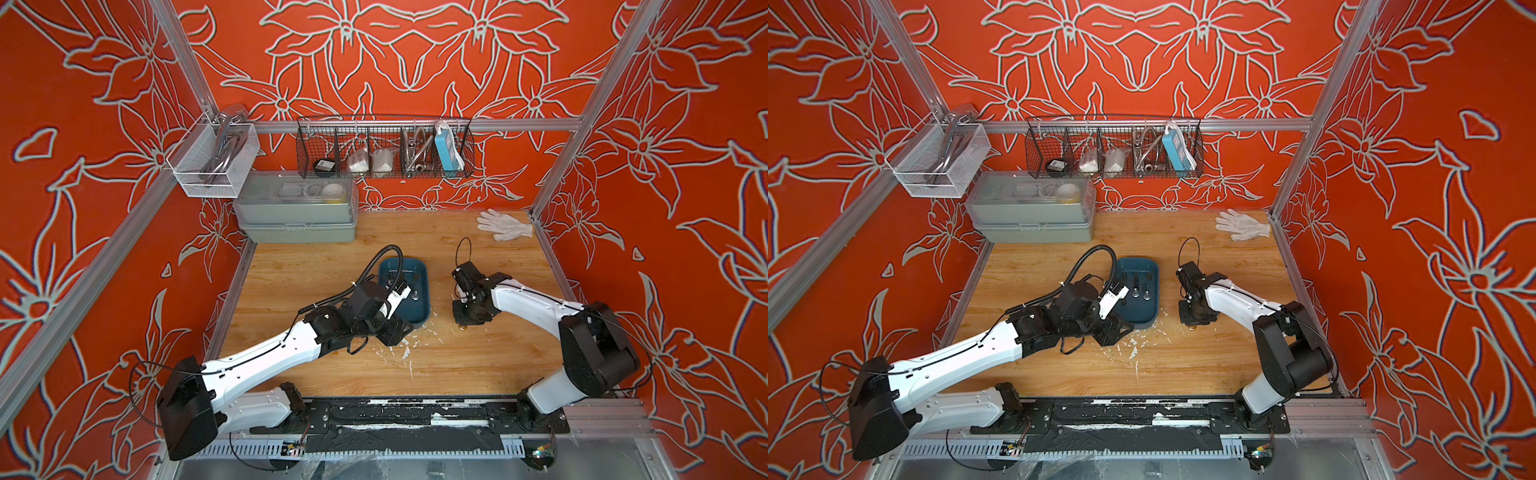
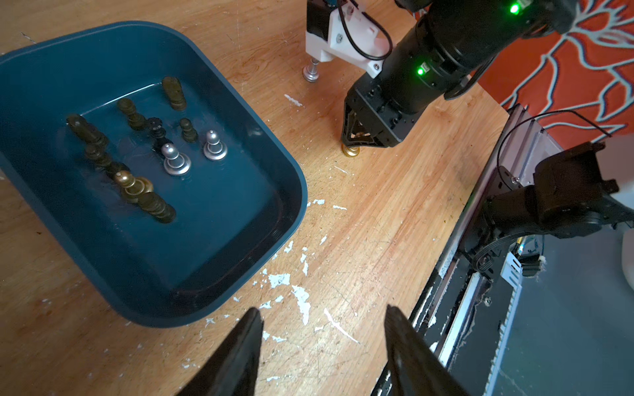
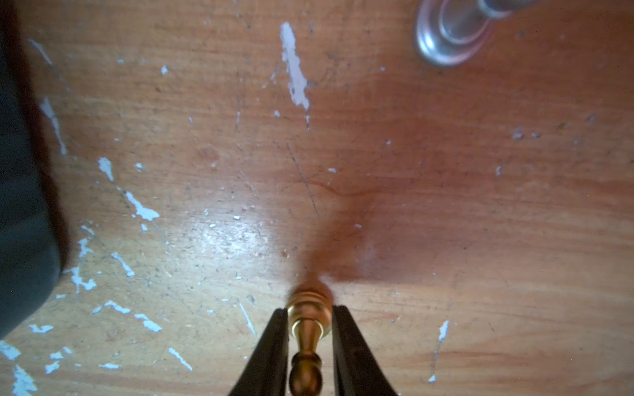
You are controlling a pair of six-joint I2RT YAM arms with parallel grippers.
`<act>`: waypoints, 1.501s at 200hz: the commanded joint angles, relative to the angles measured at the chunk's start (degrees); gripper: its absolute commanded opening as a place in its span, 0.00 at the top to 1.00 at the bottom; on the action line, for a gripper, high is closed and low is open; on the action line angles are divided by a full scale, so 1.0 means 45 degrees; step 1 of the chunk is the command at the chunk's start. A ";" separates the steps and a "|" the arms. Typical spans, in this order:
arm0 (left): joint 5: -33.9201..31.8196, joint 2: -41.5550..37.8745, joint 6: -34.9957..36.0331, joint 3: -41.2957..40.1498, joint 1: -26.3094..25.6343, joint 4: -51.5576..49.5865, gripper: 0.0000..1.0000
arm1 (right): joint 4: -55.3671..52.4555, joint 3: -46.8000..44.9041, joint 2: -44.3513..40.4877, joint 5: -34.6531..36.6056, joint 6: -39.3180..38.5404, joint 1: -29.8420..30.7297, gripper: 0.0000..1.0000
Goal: Put the chess pieces into the storage box
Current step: Pick up the chess piece at the center of the board.
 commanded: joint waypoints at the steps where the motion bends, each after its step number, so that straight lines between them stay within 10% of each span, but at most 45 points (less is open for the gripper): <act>1: -0.0169 0.0115 0.0019 0.0098 -0.0055 0.0098 0.43 | 0.0124 -0.0170 0.0171 -0.0027 0.0098 0.0078 0.73; 179: -0.0954 -0.0100 -0.0464 0.0271 0.0124 0.0329 0.41 | -0.0492 0.0109 -0.1138 0.0201 -0.0165 0.0128 0.87; 300: -0.1619 -0.1191 -0.4165 -0.0762 0.5316 -0.2303 0.41 | -0.1695 0.4270 -0.1141 0.0092 -0.0630 0.3084 0.88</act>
